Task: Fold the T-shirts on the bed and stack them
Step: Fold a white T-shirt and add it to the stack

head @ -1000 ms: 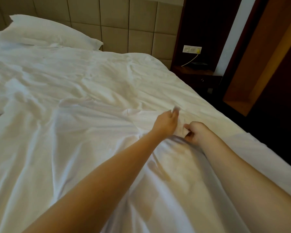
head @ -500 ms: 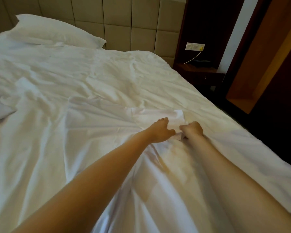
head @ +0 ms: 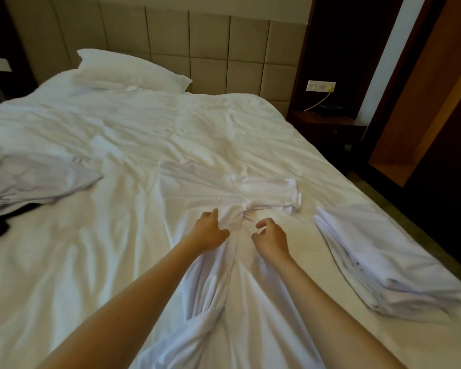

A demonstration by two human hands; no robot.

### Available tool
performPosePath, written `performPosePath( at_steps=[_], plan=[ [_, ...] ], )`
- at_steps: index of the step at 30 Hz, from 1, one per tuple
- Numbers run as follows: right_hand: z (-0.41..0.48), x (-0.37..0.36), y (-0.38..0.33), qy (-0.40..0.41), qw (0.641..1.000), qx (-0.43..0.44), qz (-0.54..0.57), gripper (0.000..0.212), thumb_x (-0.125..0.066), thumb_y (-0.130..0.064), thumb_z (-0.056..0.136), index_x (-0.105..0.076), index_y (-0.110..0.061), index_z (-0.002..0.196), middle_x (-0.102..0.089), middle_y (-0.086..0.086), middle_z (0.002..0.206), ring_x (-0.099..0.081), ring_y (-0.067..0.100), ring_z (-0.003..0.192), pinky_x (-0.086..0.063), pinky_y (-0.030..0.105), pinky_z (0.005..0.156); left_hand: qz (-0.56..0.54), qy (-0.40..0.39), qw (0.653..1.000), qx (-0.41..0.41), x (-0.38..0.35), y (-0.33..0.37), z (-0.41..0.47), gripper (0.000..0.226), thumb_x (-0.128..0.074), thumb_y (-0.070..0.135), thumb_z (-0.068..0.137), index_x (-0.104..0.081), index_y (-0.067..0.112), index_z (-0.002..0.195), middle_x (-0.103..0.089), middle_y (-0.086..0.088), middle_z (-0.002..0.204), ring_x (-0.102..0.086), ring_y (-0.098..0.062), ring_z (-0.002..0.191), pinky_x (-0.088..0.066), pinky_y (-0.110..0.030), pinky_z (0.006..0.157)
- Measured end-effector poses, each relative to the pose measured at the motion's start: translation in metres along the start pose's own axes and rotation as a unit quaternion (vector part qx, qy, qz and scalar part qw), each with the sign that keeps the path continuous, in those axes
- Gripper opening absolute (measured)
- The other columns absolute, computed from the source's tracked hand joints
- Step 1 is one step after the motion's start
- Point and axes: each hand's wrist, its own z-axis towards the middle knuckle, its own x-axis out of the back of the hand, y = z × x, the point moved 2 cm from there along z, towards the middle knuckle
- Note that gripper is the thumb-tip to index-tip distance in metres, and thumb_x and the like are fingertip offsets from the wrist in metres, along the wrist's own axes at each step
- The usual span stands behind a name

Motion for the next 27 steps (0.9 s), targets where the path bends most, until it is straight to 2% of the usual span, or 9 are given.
performPosePath(
  at_steps=[3,8,10,13,15,17,21,25,27],
  plan=[
    [-0.033,-0.01,0.005,-0.022,0.997,-0.03,0.067,0.023,-0.052,-0.009,0.085,-0.054,-0.013,0.108,-0.058,0.01,0.111,-0.059,0.028,0.1,-0.049,0.035,0.086,-0.04,0.002,0.998,0.046,-0.001,-0.019,-0.034,0.067,-0.049,0.021,0.094,-0.014,0.007,0.149,-0.022,-0.016,0.152,-0.031,-0.03,0.136,-0.029,-0.033,0.107],
    [-0.082,-0.017,0.011,-0.048,0.996,-0.035,0.066,0.02,-0.048,-0.012,0.088,-0.057,-0.014,0.106,-0.059,0.003,0.102,-0.055,0.016,0.088,-0.04,0.023,0.074,-0.101,0.039,0.988,0.106,-0.015,-0.05,-0.089,0.058,-0.054,0.02,0.091,-0.031,0.007,0.142,-0.035,-0.018,0.14,-0.041,-0.032,0.127,-0.036,-0.035,0.104],
    [-0.097,-0.02,0.011,-0.042,0.996,-0.034,0.071,0.015,-0.047,-0.014,0.089,-0.057,-0.016,0.1,-0.059,0.0,0.096,-0.056,0.007,0.072,-0.039,0.022,0.071,-0.124,0.045,0.983,0.126,-0.02,-0.061,-0.107,0.051,-0.055,0.023,0.091,-0.038,0.008,0.136,-0.043,-0.015,0.133,-0.048,-0.029,0.119,-0.041,-0.032,0.096],
    [-0.122,-0.028,0.011,-0.057,0.992,-0.057,0.101,0.009,-0.048,-0.017,0.086,-0.057,-0.019,0.086,-0.064,0.003,0.082,-0.053,0.013,0.056,-0.047,0.028,0.061,-0.117,0.0,0.982,0.148,-0.02,-0.071,-0.136,0.023,-0.053,0.032,0.092,-0.053,0.015,0.108,-0.054,-0.002,0.104,-0.053,-0.016,0.092,-0.038,-0.025,0.081],
    [-0.137,-0.033,0.011,-0.079,0.984,-0.085,0.136,0.009,-0.054,-0.019,0.085,-0.06,-0.013,0.081,-0.061,0.002,0.068,-0.054,0.016,0.057,-0.051,0.028,0.058,-0.085,-0.052,0.982,0.159,-0.02,-0.073,-0.148,0.035,-0.05,0.043,0.092,-0.058,0.011,0.104,-0.054,-0.002,0.099,-0.053,-0.016,0.088,-0.037,-0.024,0.08],
    [-0.15,-0.037,0.006,-0.126,0.973,-0.115,0.155,0.022,-0.059,-0.028,0.085,-0.058,-0.012,0.069,-0.054,-0.002,0.053,-0.049,0.012,0.046,-0.043,0.022,0.044,-0.064,-0.101,0.978,0.171,-0.02,-0.074,-0.162,0.049,-0.051,0.051,0.09,-0.06,0.006,0.106,-0.056,-0.006,0.101,-0.054,-0.02,0.089,-0.039,-0.024,0.075],
    [-0.169,-0.034,-0.006,-0.193,0.953,-0.179,0.148,0.035,-0.063,-0.043,0.082,-0.058,-0.011,0.07,-0.054,0.001,0.054,-0.047,0.014,0.045,-0.036,0.021,0.044,-0.094,-0.087,0.987,0.096,-0.017,-0.055,-0.187,0.034,-0.06,0.039,0.084,-0.061,0.006,0.08,-0.057,-0.004,0.076,-0.052,-0.014,0.068,-0.039,-0.02,0.058],
    [-0.178,-0.019,-0.004,-0.221,0.924,-0.167,0.264,0.014,-0.05,-0.018,0.095,-0.053,-0.012,0.082,-0.053,0.005,0.074,-0.056,0.013,0.049,-0.046,0.018,0.042,-0.166,-0.086,0.982,-0.027,-0.022,-0.008,-0.201,0.029,-0.065,0.032,0.082,-0.07,0.007,0.096,-0.068,-0.009,0.092,-0.062,-0.018,0.082,-0.047,-0.026,0.072],
    [-0.174,-0.006,-0.002,-0.189,0.931,-0.17,0.262,0.01,-0.043,-0.013,0.097,-0.051,-0.008,0.093,-0.053,0.005,0.085,-0.056,0.004,0.038,-0.045,0.013,0.039,-0.16,-0.119,0.977,-0.077,-0.03,0.013,-0.204,0.031,-0.067,0.029,0.083,-0.066,0.006,0.104,-0.063,-0.007,0.093,-0.059,-0.015,0.077,-0.047,-0.018,0.063]
  ],
)
